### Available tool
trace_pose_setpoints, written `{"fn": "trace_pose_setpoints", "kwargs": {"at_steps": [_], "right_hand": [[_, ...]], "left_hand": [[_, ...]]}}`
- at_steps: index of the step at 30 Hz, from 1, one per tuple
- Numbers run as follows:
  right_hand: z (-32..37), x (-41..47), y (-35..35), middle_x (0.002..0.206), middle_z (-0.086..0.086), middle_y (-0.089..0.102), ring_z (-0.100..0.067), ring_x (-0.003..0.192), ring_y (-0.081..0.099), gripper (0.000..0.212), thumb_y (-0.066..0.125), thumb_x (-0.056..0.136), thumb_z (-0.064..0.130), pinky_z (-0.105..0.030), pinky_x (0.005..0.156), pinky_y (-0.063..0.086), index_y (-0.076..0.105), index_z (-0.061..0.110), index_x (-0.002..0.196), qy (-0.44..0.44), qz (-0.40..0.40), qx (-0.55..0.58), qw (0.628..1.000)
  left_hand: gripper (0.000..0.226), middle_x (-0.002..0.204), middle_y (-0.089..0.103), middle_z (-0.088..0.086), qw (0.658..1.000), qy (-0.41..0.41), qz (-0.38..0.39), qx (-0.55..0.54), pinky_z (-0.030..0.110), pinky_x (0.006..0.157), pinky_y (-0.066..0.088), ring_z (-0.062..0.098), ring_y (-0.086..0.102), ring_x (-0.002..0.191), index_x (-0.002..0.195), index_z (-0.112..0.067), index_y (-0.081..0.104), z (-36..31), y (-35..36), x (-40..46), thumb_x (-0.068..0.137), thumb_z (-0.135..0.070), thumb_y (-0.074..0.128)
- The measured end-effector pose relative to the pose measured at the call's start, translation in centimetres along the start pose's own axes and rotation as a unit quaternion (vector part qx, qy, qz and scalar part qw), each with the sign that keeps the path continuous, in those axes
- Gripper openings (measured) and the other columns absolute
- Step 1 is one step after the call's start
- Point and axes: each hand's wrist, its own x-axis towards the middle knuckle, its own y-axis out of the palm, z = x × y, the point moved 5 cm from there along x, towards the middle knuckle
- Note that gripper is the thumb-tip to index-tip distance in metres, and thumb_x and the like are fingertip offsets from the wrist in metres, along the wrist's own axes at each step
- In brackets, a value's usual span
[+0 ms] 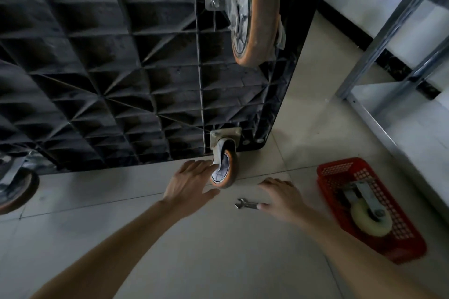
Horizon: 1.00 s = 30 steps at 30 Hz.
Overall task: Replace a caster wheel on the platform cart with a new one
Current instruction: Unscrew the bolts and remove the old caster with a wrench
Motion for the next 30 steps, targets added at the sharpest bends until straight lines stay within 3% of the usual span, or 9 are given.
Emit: {"fn": "trace_pose_setpoints", "kwargs": {"at_steps": [4,8,16,23,26,30], "right_hand": [[-0.2,0.7,3.1,0.134,0.009,0.051,-0.015,0.124,0.052,0.056,0.070,0.084,0.053,-0.032,0.100,0.036,0.057,0.030,0.133,0.019,0.031,0.004,0.999],[0.1,1.3,4.3,0.131,0.007,0.051,-0.015,0.122,0.051,0.025,0.069,0.090,0.040,-0.033,0.100,0.038,0.066,0.029,0.112,0.023,0.014,-0.012,1.000],[0.8,1.8,4.1,0.125,-0.003,0.056,-0.024,0.121,0.050,0.023,0.061,0.098,0.030,-0.037,0.094,0.041,0.058,0.016,0.117,-0.017,0.053,-0.052,0.997],[0.5,-1.1,0.9,0.090,0.013,0.060,-0.010,0.082,0.057,0.013,0.066,0.095,0.033,-0.026,0.065,0.038,0.055,0.026,0.095,-0.027,-0.021,0.098,0.995],[0.6,-1.7,-1.7,0.085,0.013,0.064,-0.006,0.078,0.062,0.016,0.071,0.091,0.033,-0.032,0.069,0.052,0.056,0.029,0.089,-0.018,-0.063,0.194,0.979],[2.1,-2.1,-5.7,0.081,0.006,0.070,-0.009,0.073,0.066,0.014,0.077,0.087,0.024,-0.035,0.070,0.055,0.063,0.021,0.089,-0.036,-0.114,0.317,0.941]], "left_hand": [[0.063,0.131,0.065,-0.003,1.000,0.002,0.025,0.004,0.034,0.102,0.048,0.020,0.064,0.114,0.129,-0.022,0.063,0.2,2.1,-0.2,0.077,-0.055,0.075],[0.058,0.133,0.063,-0.003,0.999,0.001,0.035,-0.007,0.034,0.103,0.046,0.020,0.061,0.116,0.129,-0.023,0.062,0.4,3.5,-0.2,0.082,-0.055,0.070],[0.059,0.147,0.052,-0.004,0.999,0.000,0.048,-0.021,0.032,0.113,0.034,0.020,0.051,0.131,0.140,-0.023,0.053,0.1,3.9,0.4,0.090,-0.054,0.061],[0.060,0.146,0.052,-0.006,0.999,0.014,0.025,-0.043,0.030,0.113,0.032,0.018,0.049,0.131,0.143,-0.025,0.049,-1.0,1.2,0.5,0.091,-0.053,0.061],[0.058,0.141,0.057,-0.006,0.998,0.026,0.011,-0.052,0.031,0.110,0.035,0.018,0.053,0.126,0.140,-0.025,0.053,-1.9,-0.1,0.6,0.090,-0.054,0.063],[0.048,0.134,0.060,-0.013,0.996,0.025,-0.002,-0.088,0.026,0.107,0.035,0.012,0.052,0.124,0.134,-0.035,0.055,-3.1,-1.8,0.8,0.091,-0.057,0.057]]}}
